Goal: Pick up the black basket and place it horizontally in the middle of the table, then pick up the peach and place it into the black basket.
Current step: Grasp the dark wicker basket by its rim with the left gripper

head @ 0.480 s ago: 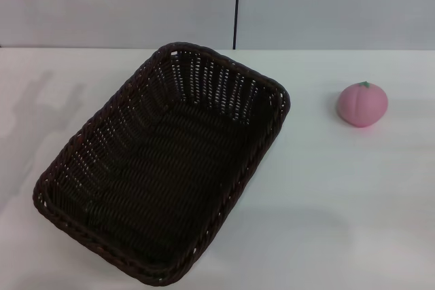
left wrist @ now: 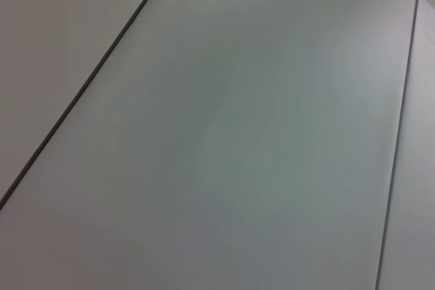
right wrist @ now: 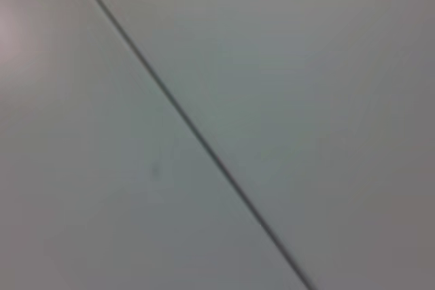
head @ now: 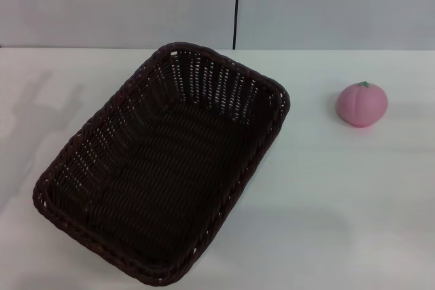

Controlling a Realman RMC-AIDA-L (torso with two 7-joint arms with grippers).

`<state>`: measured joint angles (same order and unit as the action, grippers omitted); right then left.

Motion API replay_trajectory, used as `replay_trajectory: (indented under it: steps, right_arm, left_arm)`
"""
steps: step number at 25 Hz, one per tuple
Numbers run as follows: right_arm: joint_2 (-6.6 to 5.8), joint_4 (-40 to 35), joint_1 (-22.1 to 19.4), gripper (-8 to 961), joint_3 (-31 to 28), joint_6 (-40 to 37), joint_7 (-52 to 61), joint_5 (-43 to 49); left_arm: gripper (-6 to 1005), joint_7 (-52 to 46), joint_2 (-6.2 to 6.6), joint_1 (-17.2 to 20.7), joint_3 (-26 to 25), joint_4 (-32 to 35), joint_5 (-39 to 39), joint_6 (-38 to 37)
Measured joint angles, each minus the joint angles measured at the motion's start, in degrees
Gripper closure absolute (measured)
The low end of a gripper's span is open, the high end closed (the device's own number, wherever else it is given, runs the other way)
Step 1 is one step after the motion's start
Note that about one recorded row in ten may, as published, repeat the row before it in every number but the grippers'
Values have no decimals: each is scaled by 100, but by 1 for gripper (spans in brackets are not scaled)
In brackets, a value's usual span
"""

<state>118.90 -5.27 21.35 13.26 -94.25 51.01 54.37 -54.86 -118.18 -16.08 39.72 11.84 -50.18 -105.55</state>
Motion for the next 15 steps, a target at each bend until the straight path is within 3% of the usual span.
replay_trajectory:
  steps: [5,9,15]
  right_arm:
    - [-82,-986,19,351,358,118,973,818]
    - [-271,-2380,111,353,651,177,2340,1963]
    - [-330,-3240,226,355,717,129,3162,2865]
  left_arm:
    - [154,-10,-3,-16,-36,-47,-1,-4]
    - [155,-38,1,-26,-57,-50,-1,-27]
    - [156,-214,38,-17,-20,38,-60,45]
